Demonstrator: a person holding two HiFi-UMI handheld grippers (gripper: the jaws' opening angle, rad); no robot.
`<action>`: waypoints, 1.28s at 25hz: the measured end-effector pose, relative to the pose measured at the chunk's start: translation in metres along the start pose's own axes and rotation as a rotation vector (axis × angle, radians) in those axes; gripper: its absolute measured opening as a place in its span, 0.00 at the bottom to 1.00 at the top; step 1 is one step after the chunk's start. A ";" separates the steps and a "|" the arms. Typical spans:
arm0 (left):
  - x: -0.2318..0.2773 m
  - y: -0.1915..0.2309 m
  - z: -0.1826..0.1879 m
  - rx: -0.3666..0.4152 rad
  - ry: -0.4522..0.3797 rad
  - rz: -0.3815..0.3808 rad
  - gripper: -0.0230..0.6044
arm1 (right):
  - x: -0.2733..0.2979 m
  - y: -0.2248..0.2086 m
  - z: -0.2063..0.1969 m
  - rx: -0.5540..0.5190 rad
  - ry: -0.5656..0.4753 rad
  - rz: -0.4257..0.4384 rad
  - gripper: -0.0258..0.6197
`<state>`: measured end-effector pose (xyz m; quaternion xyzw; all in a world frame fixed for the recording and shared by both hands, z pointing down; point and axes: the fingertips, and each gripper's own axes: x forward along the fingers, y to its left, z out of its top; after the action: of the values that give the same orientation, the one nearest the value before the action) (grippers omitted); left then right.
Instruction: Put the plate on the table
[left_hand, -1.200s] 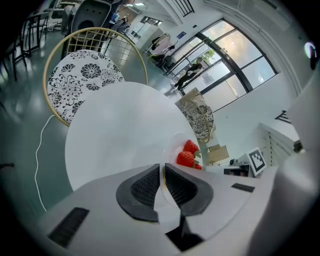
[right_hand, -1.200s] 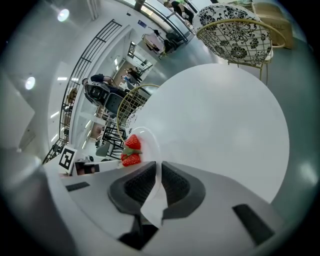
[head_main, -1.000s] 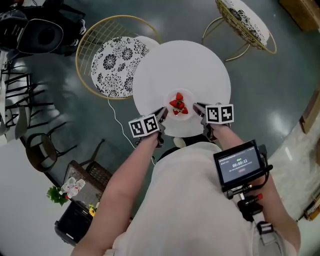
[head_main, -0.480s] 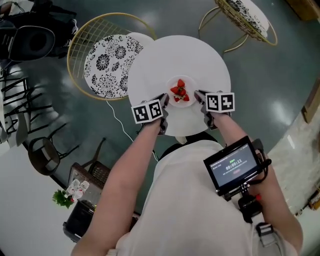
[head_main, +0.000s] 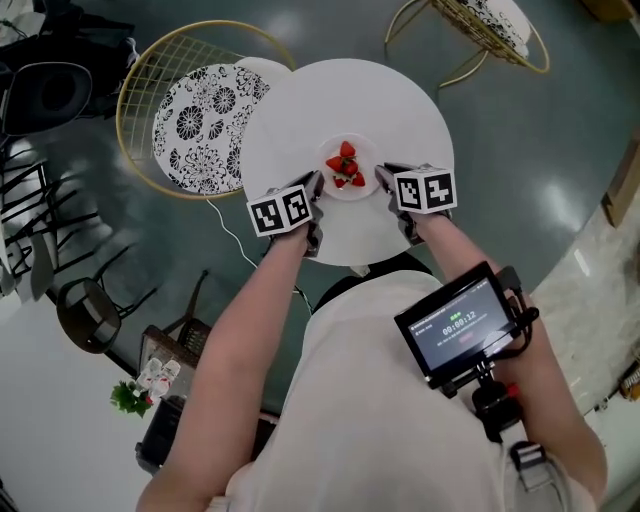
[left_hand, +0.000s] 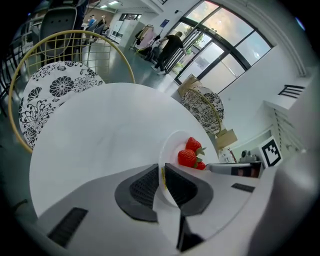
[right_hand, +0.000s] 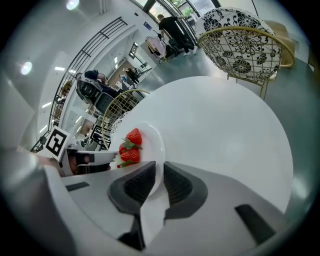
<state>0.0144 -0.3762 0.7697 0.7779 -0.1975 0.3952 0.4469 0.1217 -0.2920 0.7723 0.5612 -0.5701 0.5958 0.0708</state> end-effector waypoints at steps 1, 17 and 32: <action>0.000 -0.001 0.001 0.011 0.000 0.003 0.10 | 0.000 0.000 0.000 -0.009 0.002 -0.004 0.09; 0.002 -0.003 -0.001 0.143 0.028 0.089 0.10 | 0.001 -0.002 0.004 -0.178 -0.017 -0.078 0.11; -0.030 0.009 0.004 0.125 -0.044 0.075 0.10 | -0.025 -0.013 0.019 -0.109 -0.178 -0.191 0.12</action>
<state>-0.0079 -0.3858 0.7501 0.8047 -0.2113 0.4060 0.3781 0.1510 -0.2882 0.7561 0.6589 -0.5499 0.5022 0.1066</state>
